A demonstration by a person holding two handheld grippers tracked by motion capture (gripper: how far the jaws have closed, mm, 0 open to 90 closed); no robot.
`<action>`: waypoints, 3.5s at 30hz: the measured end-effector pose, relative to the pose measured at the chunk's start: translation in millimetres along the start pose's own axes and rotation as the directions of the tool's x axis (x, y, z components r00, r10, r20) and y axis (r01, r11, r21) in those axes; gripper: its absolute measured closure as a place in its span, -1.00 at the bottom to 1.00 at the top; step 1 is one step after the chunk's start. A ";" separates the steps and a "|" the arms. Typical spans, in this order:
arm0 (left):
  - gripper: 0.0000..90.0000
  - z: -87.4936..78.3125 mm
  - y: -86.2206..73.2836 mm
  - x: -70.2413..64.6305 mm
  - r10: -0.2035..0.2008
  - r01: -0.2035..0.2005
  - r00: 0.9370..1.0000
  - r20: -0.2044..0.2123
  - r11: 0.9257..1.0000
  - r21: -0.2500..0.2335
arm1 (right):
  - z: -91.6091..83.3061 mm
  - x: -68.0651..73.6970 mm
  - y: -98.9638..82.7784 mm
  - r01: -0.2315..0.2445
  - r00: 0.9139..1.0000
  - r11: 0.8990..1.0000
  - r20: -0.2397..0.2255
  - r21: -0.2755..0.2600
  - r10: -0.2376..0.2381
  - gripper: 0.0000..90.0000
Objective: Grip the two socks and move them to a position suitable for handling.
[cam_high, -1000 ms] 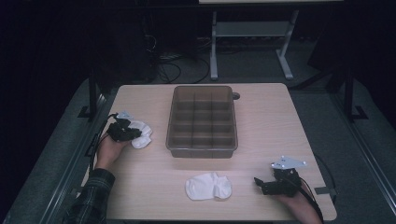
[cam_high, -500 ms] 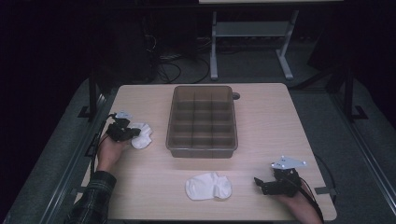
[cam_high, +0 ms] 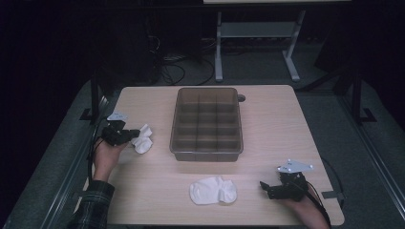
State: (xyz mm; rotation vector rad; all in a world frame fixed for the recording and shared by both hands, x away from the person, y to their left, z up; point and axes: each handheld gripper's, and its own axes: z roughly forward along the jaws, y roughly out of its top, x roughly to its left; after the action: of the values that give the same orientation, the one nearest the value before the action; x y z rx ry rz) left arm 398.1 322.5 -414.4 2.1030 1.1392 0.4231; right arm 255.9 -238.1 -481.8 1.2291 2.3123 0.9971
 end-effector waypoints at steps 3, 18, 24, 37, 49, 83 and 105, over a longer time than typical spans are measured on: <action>0.95 -6.8 1.0 -4.1 -0.005 0.005 1.000 0.003 1.000 -0.008 | 0.0 0.0 0.0 0.000 1.000 1.000 0.000 0.000 0.000 -0.79; 0.95 -38.0 -4.3 -28.2 -0.010 0.013 0.998 0.055 0.997 -0.071 | -0.1 0.2 0.0 -0.002 1.000 1.000 0.001 0.001 0.002 -0.79; 0.95 -48.7 -10.3 -40.1 0.000 0.009 0.996 0.093 0.996 -0.094 | -0.2 0.2 -0.1 -0.002 1.000 1.000 0.002 0.001 0.002 -0.79; 0.95 -62.9 -17.3 -69.3 0.034 -0.016 0.987 0.158 0.993 -0.114 | -0.2 0.2 -0.1 -0.002 1.000 1.000 0.002 0.001 0.002 -0.79; 0.95 -70.0 -25.0 -100.9 0.065 -0.039 0.971 0.230 0.992 -0.116 | -0.2 0.2 -0.1 -0.002 1.000 1.000 0.001 0.001 0.002 -0.79; 0.93 -19.5 -45.0 -153.9 0.107 -0.104 0.942 0.317 0.994 -0.028 | -0.2 0.2 -0.1 -0.003 1.000 1.000 0.002 0.001 0.003 -0.79; 0.39 -0.6 -37.4 -107.5 0.120 -0.126 0.983 0.141 0.991 0.037 | -0.2 0.2 -0.1 -0.003 1.000 1.000 0.002 0.001 0.003 -0.79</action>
State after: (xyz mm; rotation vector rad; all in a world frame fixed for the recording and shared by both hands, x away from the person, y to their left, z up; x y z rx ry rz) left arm 315.1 247.7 -436.1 2.2138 0.9516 0.3051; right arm 255.6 -238.0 -481.8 1.2341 2.3101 0.9954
